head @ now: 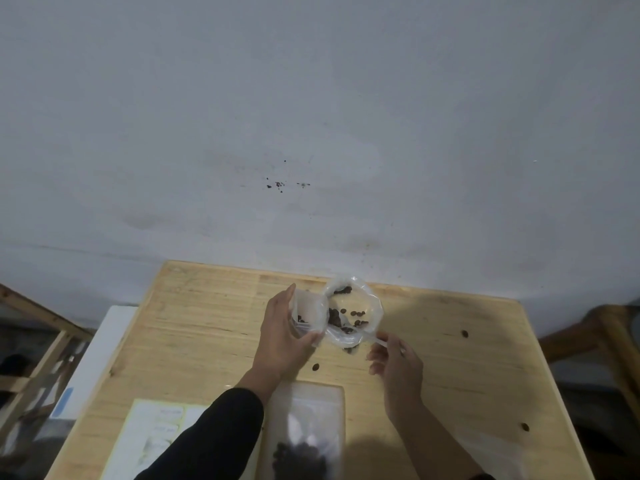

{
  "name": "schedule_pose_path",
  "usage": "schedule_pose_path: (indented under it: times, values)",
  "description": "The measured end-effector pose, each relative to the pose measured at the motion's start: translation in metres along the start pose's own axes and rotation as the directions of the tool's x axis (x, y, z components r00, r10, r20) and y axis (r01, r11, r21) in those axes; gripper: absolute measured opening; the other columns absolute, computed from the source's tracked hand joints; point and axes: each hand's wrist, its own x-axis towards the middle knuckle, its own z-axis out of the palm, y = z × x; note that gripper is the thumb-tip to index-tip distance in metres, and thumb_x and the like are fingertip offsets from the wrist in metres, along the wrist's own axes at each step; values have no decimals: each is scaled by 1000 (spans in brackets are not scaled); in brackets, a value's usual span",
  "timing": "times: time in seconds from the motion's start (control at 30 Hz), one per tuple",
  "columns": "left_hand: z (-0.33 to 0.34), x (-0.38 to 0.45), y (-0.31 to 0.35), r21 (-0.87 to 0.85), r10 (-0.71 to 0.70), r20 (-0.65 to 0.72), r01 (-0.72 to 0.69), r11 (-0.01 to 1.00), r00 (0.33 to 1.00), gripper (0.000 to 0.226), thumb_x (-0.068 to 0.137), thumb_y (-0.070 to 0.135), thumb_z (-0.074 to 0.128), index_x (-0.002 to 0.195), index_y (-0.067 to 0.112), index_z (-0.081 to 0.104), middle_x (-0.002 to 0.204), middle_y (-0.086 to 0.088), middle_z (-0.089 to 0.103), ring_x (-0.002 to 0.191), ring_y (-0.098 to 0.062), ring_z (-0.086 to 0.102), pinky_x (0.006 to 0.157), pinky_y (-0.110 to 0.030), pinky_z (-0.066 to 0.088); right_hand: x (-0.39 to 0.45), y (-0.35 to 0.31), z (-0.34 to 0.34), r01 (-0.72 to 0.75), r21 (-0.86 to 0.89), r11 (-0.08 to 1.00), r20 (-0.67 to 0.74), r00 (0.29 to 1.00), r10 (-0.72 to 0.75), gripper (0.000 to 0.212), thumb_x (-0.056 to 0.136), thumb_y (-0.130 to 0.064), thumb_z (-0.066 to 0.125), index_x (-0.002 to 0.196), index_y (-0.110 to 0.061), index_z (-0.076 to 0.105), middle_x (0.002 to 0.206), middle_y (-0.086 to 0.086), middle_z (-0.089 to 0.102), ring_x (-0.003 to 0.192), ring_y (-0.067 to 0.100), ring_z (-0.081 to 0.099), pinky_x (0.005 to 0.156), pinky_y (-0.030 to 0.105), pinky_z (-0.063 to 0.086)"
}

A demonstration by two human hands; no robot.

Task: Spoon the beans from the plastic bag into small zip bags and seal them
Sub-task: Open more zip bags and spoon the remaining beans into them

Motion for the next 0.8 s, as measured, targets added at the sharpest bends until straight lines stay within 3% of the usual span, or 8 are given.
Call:
schedule_pose_path:
  times: [0.17, 0.43, 0.67, 0.8]
  values:
    - [-4, 0, 2, -49, 15, -11, -15, 999, 1000, 95, 65, 24, 84, 144, 19, 31, 138, 2, 36, 122, -3, 33, 106, -23, 33, 2, -14, -1, 66, -48, 997, -66, 995, -69, 24, 98, -11, 41, 94, -1, 62, 64, 14, 58, 39, 7, 51, 34, 19, 41]
    - [-5, 2, 5, -64, 44, -10, -44, 997, 999, 100, 62, 24, 86, 144, 22, 28, 135, 6, 35, 123, -4, 34, 108, -30, 37, 6, -31, -7, 139, -13, 990, -105, 985, -140, 24, 97, -9, 41, 97, 2, 63, 63, 14, 56, 39, 7, 53, 33, 19, 41]
    - [-7, 4, 8, -77, 110, -12, -111, 991, 994, 103, 59, 24, 88, 144, 20, 29, 138, -1, 36, 128, -11, 35, 106, -40, 40, -19, -64, -1, 230, 60, 971, -7, 973, -230, 25, 95, -6, 40, 88, -5, 64, 60, 9, 56, 42, 8, 53, 35, 21, 38]
    - [-10, 3, 16, -86, 145, -15, -146, 985, 989, 104, 59, 25, 87, 144, 19, 28, 137, 0, 36, 128, -13, 36, 107, -40, 39, -37, -74, 4, 362, -13, 932, 96, 928, -359, 28, 99, -8, 37, 91, -4, 63, 62, 10, 55, 44, 10, 52, 36, 22, 39]
